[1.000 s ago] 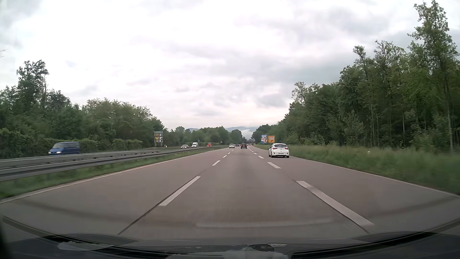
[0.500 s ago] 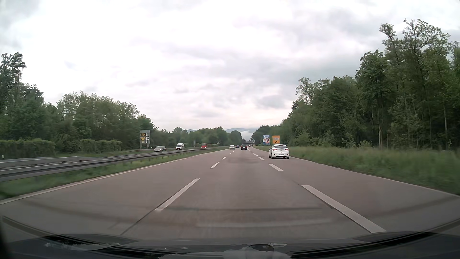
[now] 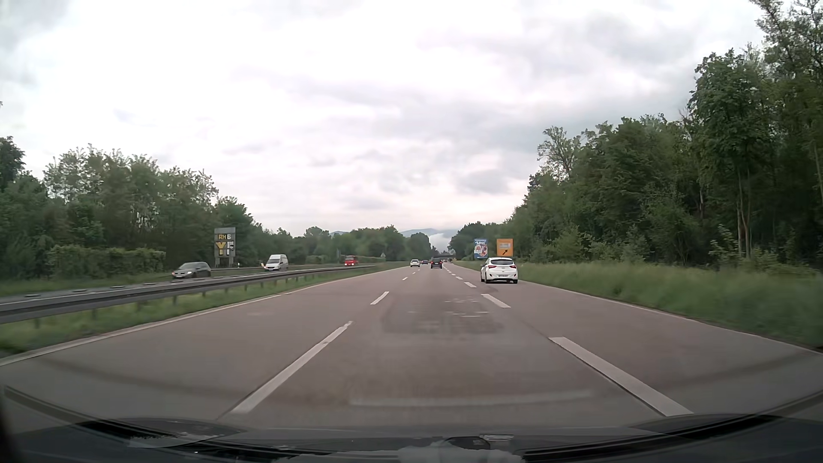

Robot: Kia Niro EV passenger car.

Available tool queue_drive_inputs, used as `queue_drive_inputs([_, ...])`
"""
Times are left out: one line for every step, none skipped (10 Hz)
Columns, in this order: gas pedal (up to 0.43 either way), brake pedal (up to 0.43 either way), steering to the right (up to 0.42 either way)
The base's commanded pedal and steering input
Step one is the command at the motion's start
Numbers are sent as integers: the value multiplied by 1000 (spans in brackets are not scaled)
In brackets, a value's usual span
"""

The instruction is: Follow the waypoints while adhering to traffic rules and regulations

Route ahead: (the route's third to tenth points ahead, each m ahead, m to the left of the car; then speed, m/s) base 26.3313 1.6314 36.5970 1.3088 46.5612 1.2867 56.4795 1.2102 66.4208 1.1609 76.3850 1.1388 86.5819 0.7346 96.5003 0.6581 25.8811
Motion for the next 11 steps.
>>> queue_drive_inputs([189, 0, 3])
queue_drive_inputs([189, 0, 2])
queue_drive_inputs([189, 0, 3])
queue_drive_inputs([189, 0, 3])
queue_drive_inputs([189, 0, 3])
queue_drive_inputs([189, 0, 3])
queue_drive_inputs([189, 0, 3])
queue_drive_inputs([189, 0, 2])
queue_drive_inputs([189, 0, 2])
queue_drive_inputs([189, 0, 2])
queue_drive_inputs([189, 0, 2])
